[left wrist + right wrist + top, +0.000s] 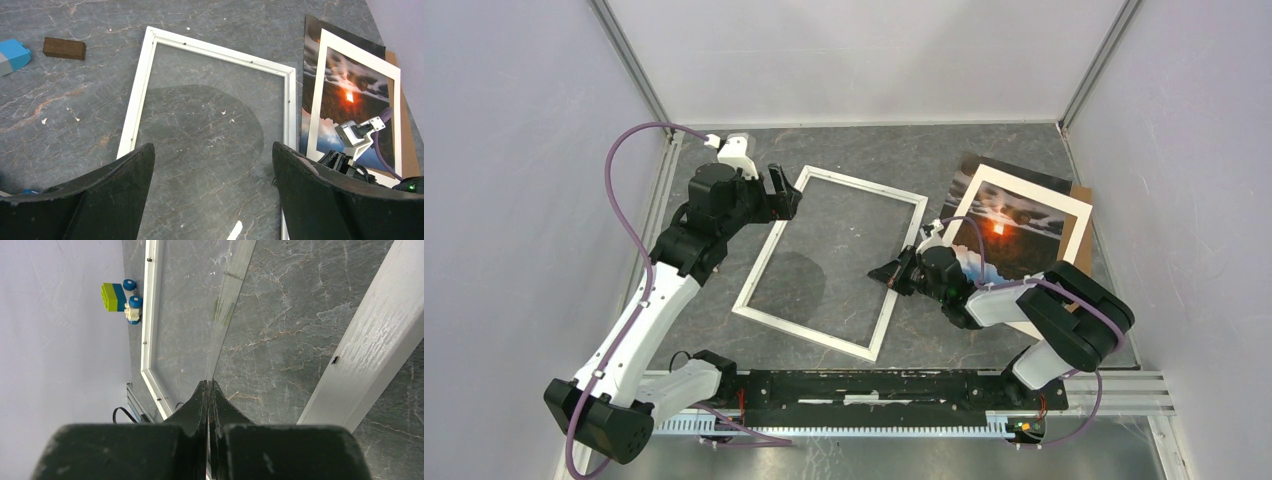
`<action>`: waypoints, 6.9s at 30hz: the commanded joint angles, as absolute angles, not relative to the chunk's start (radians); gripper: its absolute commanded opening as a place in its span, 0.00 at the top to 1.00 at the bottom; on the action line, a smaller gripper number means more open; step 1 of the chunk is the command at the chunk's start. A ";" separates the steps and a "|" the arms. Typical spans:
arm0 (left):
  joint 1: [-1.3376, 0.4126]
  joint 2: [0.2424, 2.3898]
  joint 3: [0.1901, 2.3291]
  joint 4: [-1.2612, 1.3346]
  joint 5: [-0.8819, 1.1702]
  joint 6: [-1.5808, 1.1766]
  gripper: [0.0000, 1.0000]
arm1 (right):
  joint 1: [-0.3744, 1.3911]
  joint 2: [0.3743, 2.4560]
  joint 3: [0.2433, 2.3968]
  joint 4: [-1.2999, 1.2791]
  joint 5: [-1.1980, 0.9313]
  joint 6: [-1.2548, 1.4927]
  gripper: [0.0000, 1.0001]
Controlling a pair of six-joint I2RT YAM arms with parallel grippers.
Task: Put the photo into the frame
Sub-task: Place the photo frame item in the photo frame, then pick up the photo frame item at the center of the board.
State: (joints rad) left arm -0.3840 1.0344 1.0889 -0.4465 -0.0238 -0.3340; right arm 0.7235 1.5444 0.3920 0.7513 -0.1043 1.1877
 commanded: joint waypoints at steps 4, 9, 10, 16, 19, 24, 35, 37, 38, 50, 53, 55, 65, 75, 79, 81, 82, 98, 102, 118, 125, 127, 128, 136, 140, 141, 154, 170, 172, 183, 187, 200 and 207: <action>-0.387 1.038 1.088 -0.402 -0.014 -0.294 0.08 | 0.711 1.567 0.385 0.824 -0.130 1.166 1.00; -0.386 1.036 1.088 -0.402 -0.014 -0.295 0.08 | 0.700 1.563 0.376 0.827 -0.134 1.166 1.00; -0.387 1.038 1.088 -0.402 -0.012 -0.295 0.07 | 0.701 1.562 0.376 0.827 -0.136 1.165 1.00; -0.386 1.037 1.088 -0.402 -0.012 -0.295 0.07 | 0.702 1.572 0.373 0.838 -0.143 1.168 1.00; -0.388 1.038 1.088 -0.402 -0.011 -0.295 0.07 | 0.701 1.584 0.378 0.843 -0.145 1.169 1.00; -0.387 1.037 1.088 -0.402 -0.009 -0.295 0.07 | 0.701 1.604 0.401 0.848 -0.158 1.163 1.00; -0.387 1.035 1.088 -0.399 -0.006 -0.295 0.07 | 0.706 1.567 0.474 0.638 -0.136 1.085 0.77; -0.387 1.034 1.088 -0.400 -0.006 -0.294 0.07 | 0.707 1.561 0.501 0.573 -0.131 1.060 0.72; -0.387 1.032 1.088 -0.400 -0.005 -0.295 0.07 | 0.706 1.557 0.514 0.549 -0.127 1.052 0.69; -0.387 1.022 1.086 -0.399 -0.005 -0.295 0.07 | 0.729 1.508 0.631 0.261 -0.069 0.974 0.31; -0.388 1.019 1.087 -0.398 -0.005 -0.295 0.07 | 0.734 1.488 0.641 0.214 -0.058 0.959 0.24; -0.387 1.016 1.085 -0.397 -0.005 -0.293 0.07 | 0.734 1.470 0.642 0.187 -0.050 0.948 0.21; -0.387 1.008 1.085 -0.398 -0.011 -0.290 0.08 | 0.735 1.341 0.637 0.022 -0.006 0.860 0.17; -0.387 1.000 1.085 -0.399 -0.008 -0.287 0.07 | 0.730 1.178 0.761 -0.253 0.256 0.450 0.15; -0.387 1.006 1.081 -0.391 -0.005 -0.291 0.07 | 0.724 1.140 0.803 -0.318 0.382 0.305 0.13; -0.387 1.015 1.073 -0.379 0.044 -0.301 0.06 | 0.704 1.138 0.815 -0.359 0.470 0.248 0.10; -0.387 1.023 1.070 -0.369 0.074 -0.307 0.06 | 0.673 1.142 0.818 -0.375 0.487 0.230 0.08; -0.798 1.573 1.193 -0.207 0.258 -0.560 0.07 | -0.160 1.090 0.535 -0.239 0.113 0.255 0.07; -0.902 1.733 1.307 -0.209 0.151 -0.584 0.08 | -0.225 1.071 0.497 -0.224 0.107 0.297 0.07; -1.011 2.098 1.697 -0.480 -0.105 -0.684 0.07 | -0.404 0.988 0.335 -0.151 0.037 0.358 0.06; -1.012 2.157 1.738 -0.504 -0.106 -0.733 0.07 | -0.428 1.003 0.307 -0.121 -0.020 0.360 0.07; -1.012 2.173 1.736 -0.498 -0.074 -0.756 0.07 | -0.434 1.006 0.307 -0.120 -0.027 0.360 0.07; -1.012 2.179 1.734 -0.493 -0.053 -0.769 0.07 | -0.438 1.007 0.305 -0.118 -0.031 0.359 0.08; -1.001 2.201 1.686 -0.475 0.034 -0.928 0.07 | -0.446 1.001 0.296 -0.112 -0.044 0.350 0.08; -0.980 2.193 1.625 -0.385 0.108 -0.978 0.08 | -0.447 0.996 0.301 -0.112 -0.050 0.346 0.09; -0.971 2.189 1.605 -0.356 0.149 -0.994 0.09 | -0.446 0.996 0.299 -0.112 -0.052 0.347 0.09; -0.884 2.051 1.232 0.359 0.417 -1.230 0.24 | -0.446 1.002 0.290 -0.093 -0.092 0.344 0.10; -0.847 2.100 1.129 0.820 0.470 -1.419 0.33 | -0.447 0.993 0.287 -0.093 -0.091 0.338 0.10; -0.842 2.109 1.132 0.837 0.474 -1.428 0.32 | -0.446 0.992 0.288 -0.094 -0.092 0.339 0.10; -0.838 2.141 1.353 0.321 0.454 -1.155 0.39 | -0.447 0.989 0.285 -0.089 -0.092 0.335 0.11; -0.838 2.186 1.415 0.281 0.478 -1.152 0.48 | -0.446 0.992 0.286 -0.087 -0.093 0.335 0.11; -0.842 2.181 1.787 -0.264 0.359 -0.717 0.98 | -0.446 0.917 0.335 -0.134 -0.091 0.288 0.07; -0.844 1.961 2.099 -0.674 0.069 -0.326 0.98 | -0.429 0.761 0.460 -0.212 -0.035 0.258 0.04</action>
